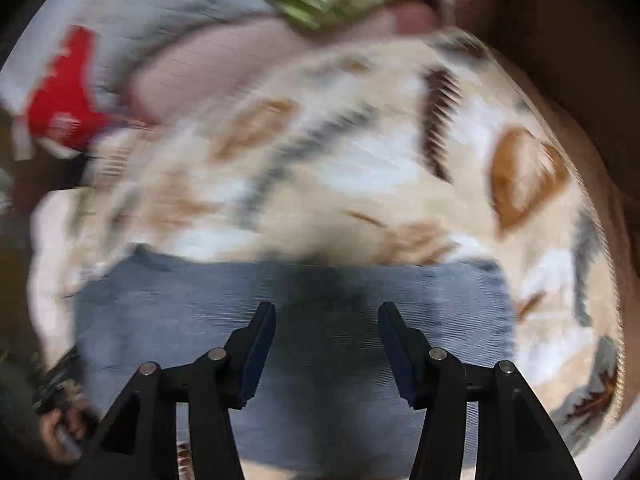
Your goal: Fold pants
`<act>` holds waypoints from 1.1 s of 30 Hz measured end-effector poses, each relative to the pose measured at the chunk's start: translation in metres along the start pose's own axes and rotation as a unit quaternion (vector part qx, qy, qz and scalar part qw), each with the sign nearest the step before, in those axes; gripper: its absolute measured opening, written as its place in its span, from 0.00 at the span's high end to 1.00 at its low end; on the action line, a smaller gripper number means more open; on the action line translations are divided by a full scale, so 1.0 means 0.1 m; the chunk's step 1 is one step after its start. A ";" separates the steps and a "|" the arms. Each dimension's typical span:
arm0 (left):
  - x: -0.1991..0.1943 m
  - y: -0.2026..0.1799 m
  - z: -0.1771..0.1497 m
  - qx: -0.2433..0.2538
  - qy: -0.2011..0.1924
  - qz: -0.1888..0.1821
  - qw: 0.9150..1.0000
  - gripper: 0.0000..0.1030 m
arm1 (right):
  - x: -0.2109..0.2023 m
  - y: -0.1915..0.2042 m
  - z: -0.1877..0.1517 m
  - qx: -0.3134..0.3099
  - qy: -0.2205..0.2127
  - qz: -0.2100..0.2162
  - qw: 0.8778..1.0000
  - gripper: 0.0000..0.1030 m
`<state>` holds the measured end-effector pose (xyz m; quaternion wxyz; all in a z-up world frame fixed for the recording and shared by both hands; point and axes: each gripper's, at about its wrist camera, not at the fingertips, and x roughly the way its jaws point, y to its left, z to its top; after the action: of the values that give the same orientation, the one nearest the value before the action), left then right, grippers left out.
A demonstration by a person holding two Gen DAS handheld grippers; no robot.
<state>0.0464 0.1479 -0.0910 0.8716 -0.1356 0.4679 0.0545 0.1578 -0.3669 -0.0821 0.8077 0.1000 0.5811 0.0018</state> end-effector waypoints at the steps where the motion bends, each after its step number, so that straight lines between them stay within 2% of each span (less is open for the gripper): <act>1: 0.00 0.00 -0.01 0.003 -0.001 -0.002 1.000 0.27 | 0.11 -0.14 0.00 0.016 0.013 -0.023 1.000 0.45; 2: 0.00 0.00 -0.01 0.006 -0.003 -0.002 1.000 0.27 | 0.22 -0.38 -0.05 0.054 0.022 -0.029 0.998 0.47; 3: 0.00 -0.01 -0.01 0.010 -0.004 0.000 1.000 0.27 | 0.18 -0.46 -0.05 0.076 0.008 0.000 0.997 0.48; 5: -0.01 0.00 -0.01 0.008 -0.005 -0.001 1.000 0.27 | 0.02 -0.51 -0.05 0.098 -0.010 0.023 0.995 0.48; 8: -0.09 0.02 0.00 -0.004 -0.019 -0.007 1.000 0.27 | -0.20 -0.37 -0.01 0.065 -0.040 0.042 0.996 0.44; 9: -0.13 0.01 0.01 -0.008 -0.030 -0.011 0.999 0.27 | -0.19 -0.35 -0.01 0.061 -0.040 0.046 0.996 0.38; 10: -0.18 0.01 0.02 -0.010 -0.043 -0.017 0.999 0.27 | -0.11 -0.36 -0.02 0.063 -0.028 0.033 0.997 0.36; 12: -0.26 -0.01 0.04 -0.009 -0.062 -0.026 0.998 0.27 | 0.07 -0.41 -0.05 0.072 0.018 -0.020 0.997 0.37; 14: -0.24 -0.01 0.03 -0.005 -0.060 -0.017 0.998 0.27 | -0.05 -0.25 -0.01 0.053 -0.007 -0.027 0.998 0.38; 15: -0.18 0.00 0.03 -0.004 -0.050 -0.009 0.999 0.27 | -0.23 0.01 0.04 0.014 -0.039 -0.016 0.999 0.38; 17: -0.01 0.04 0.01 -0.015 -0.017 0.009 1.000 0.27 | -0.41 0.46 0.12 -0.042 -0.062 0.018 0.997 0.38; 19: 0.03 0.04 -0.01 -0.018 -0.016 0.012 1.000 0.26 | -0.48 1.11 0.20 -0.120 -0.063 0.067 0.989 0.38; 21: 0.02 0.01 -0.01 -0.005 -0.020 0.020 1.000 0.25 | -0.38 1.86 0.25 -0.202 -0.048 0.098 0.973 0.39; 24: 0.03 0.01 -0.03 -0.001 -0.022 0.021 1.000 0.25 | -0.08 2.61 0.27 -0.282 -0.020 0.098 0.954 0.58; 28: 0.03 0.01 -0.03 0.001 -0.022 0.020 1.000 0.24 | 0.38 3.15 0.23 -0.333 0.012 0.071 0.940 0.61; 33: 0.04 0.02 -0.03 0.006 -0.024 0.016 1.000 0.24 | 0.71 3.36 0.27 -0.358 0.034 0.063 0.931 0.61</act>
<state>0.0459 0.1485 -0.0957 0.8823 -0.1215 0.4495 0.0687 0.2441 -0.0339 -0.0859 0.7677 -0.1598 0.5617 0.2638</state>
